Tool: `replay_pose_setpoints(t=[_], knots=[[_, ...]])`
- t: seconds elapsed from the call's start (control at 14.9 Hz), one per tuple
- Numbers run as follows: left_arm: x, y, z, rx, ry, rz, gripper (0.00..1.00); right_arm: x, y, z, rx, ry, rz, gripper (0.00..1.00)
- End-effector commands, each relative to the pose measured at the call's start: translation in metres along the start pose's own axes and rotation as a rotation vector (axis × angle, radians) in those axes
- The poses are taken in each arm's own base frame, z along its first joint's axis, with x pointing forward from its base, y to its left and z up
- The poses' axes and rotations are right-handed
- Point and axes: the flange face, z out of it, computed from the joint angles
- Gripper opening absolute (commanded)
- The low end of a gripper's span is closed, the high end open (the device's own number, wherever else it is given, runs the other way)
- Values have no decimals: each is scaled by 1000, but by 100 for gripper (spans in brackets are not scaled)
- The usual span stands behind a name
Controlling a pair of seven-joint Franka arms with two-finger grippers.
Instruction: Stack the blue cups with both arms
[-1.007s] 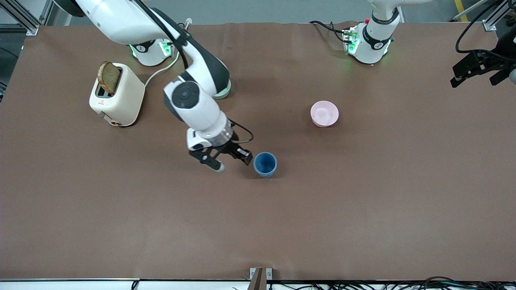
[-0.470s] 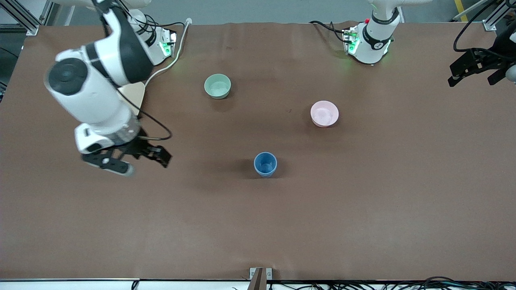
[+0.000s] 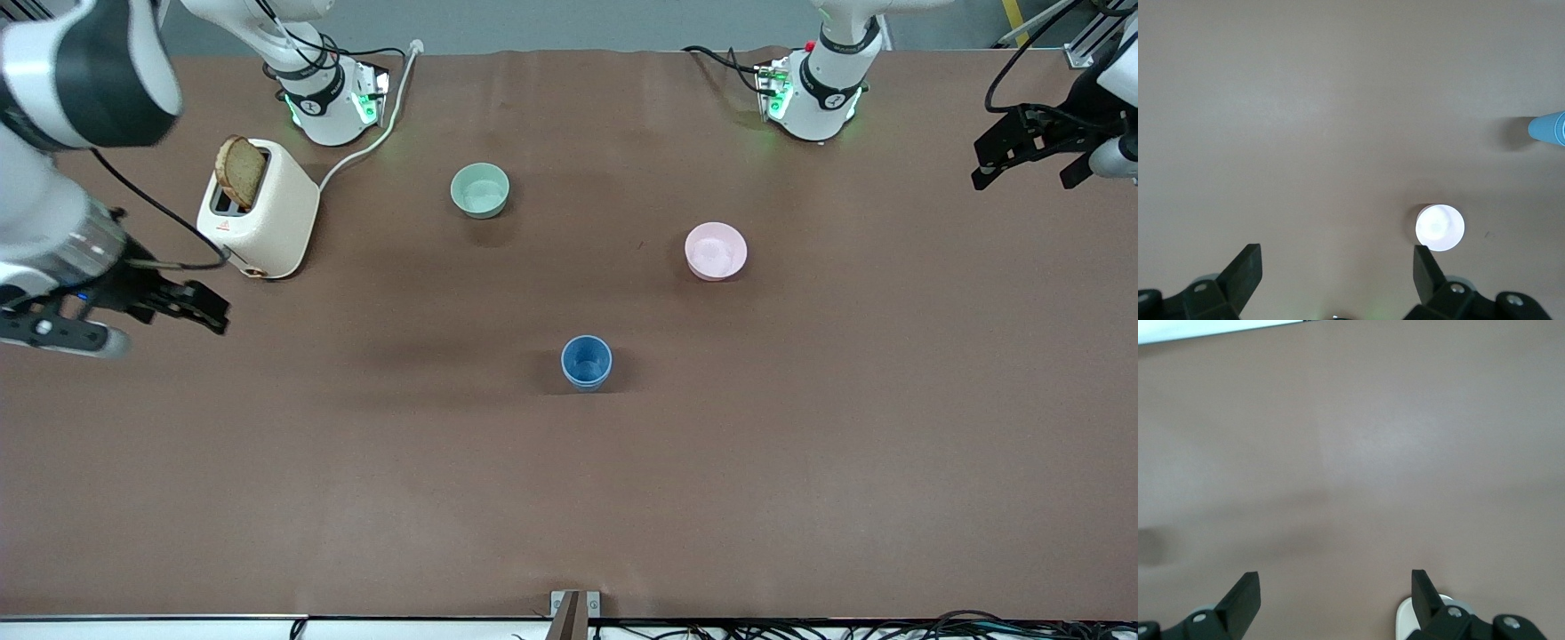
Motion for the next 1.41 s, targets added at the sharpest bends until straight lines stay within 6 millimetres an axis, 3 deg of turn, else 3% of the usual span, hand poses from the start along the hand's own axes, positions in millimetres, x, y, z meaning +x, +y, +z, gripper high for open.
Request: replay_pose_setpoints(t=[0.0,0.27,0.6,0.87,1.34], knots=[[-2,-3,-7,6,4,5,100,-21,47,-31,19,-5,-38,100],[-2,-2,-7,4,6,7,100,-45,86,-61,12,-30,-39,100],[-3,0,-8,4,6,11,100,-55,128,-68,13,-52,-77,100],[-4,-1,-10,3,9,28,100,-60,135,-68,14,-81,-77,100],[-1,1,-12,6,15,28,100,-59,125,-67,22,-81,-96,100]])
